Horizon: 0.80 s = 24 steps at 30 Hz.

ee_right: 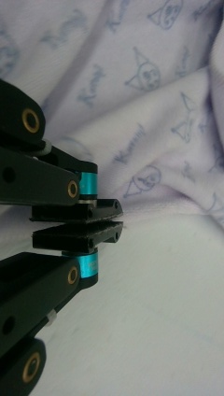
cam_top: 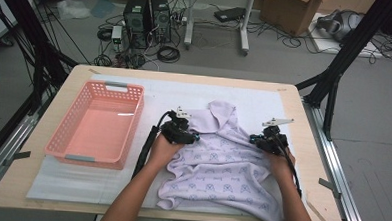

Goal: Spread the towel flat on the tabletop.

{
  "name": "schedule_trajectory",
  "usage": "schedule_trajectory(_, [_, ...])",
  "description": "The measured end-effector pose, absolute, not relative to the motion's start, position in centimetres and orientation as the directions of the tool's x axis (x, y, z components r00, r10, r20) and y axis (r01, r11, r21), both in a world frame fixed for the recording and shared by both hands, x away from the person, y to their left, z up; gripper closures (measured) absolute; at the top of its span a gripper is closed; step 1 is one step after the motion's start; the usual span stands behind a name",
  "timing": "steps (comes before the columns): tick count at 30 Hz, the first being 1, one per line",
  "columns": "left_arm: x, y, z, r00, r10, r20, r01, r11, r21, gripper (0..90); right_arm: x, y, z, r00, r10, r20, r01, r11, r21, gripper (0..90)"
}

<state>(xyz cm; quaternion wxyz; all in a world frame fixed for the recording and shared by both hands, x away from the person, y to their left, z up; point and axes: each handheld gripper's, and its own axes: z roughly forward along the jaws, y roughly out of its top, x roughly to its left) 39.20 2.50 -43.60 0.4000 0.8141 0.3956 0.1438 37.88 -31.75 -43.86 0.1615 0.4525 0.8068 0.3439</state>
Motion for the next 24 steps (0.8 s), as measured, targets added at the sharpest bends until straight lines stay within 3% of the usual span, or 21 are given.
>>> schedule_trajectory(4, [39.0, 2.7, -43.4, 0.622, 0.783, -0.007, 0.513, -0.4, 0.759, 57.5, 36.5, -33.5, -43.2, -0.53, 0.847, 0.041, 0.604, 0.343, 0.719, 87.1])
schedule_trajectory(7, [38.7, 3.7, -43.3, 0.553, 0.833, 0.012, 0.524, -0.359, 0.772, 58.8, 35.1, -34.3, -42.3, -0.522, 0.853, -0.026, 0.586, 0.381, 0.715, 87.2])
schedule_trajectory(10, [38.5, 4.2, -43.4, 0.555, 0.831, -0.04, 0.54, -0.323, 0.777, 54.7, 33.8, -36.0, -41.7, -0.493, 0.869, -0.045, 0.586, 0.37, 0.721, 87.1])
schedule_trajectory(15, [37.8, 3.0, -43.0, 0.653, 0.75, -0.103, 0.489, -0.314, 0.814, 48.2, 32.8, -37.8, -41.7, -0.471, 0.881, 0.035, 0.6, 0.292, 0.745, 84.5])
schedule_trajectory(17, [37.7, 2.4, -43.4, 0.679, 0.731, -0.067, 0.475, -0.368, 0.799, 45.8, 32.6, -37.7, -41.7, -0.474, 0.88, 0.036, 0.588, 0.285, 0.757, 74.8])
schedule_trajectory(20, [38.2, 2.2, -44.2, 0.661, 0.749, -0.049, 0.493, -0.385, 0.78, 46.0, 32.5, -37.6, -41.7, -0.467, 0.883, 0.045, 0.581, 0.268, 0.769, 68.7])
schedule_trajectory(22, [38.4, 2.4, -44.4, 0.64, 0.767, -0.049, 0.506, -0.372, 0.778, 54.2, 32.6, -37.6, -41.6, -0.464, 0.885, 0.046, 0.576, 0.261, 0.775, 65.5])
schedule_trajectory(24, [38.5, 2.6, -44.4, 0.63, 0.776, -0.045, 0.512, -0.371, 0.775, 70.4, 32.8, -37.6, -41.8, -0.467, 0.883, 0.049, 0.576, 0.261, 0.775, 62.0])
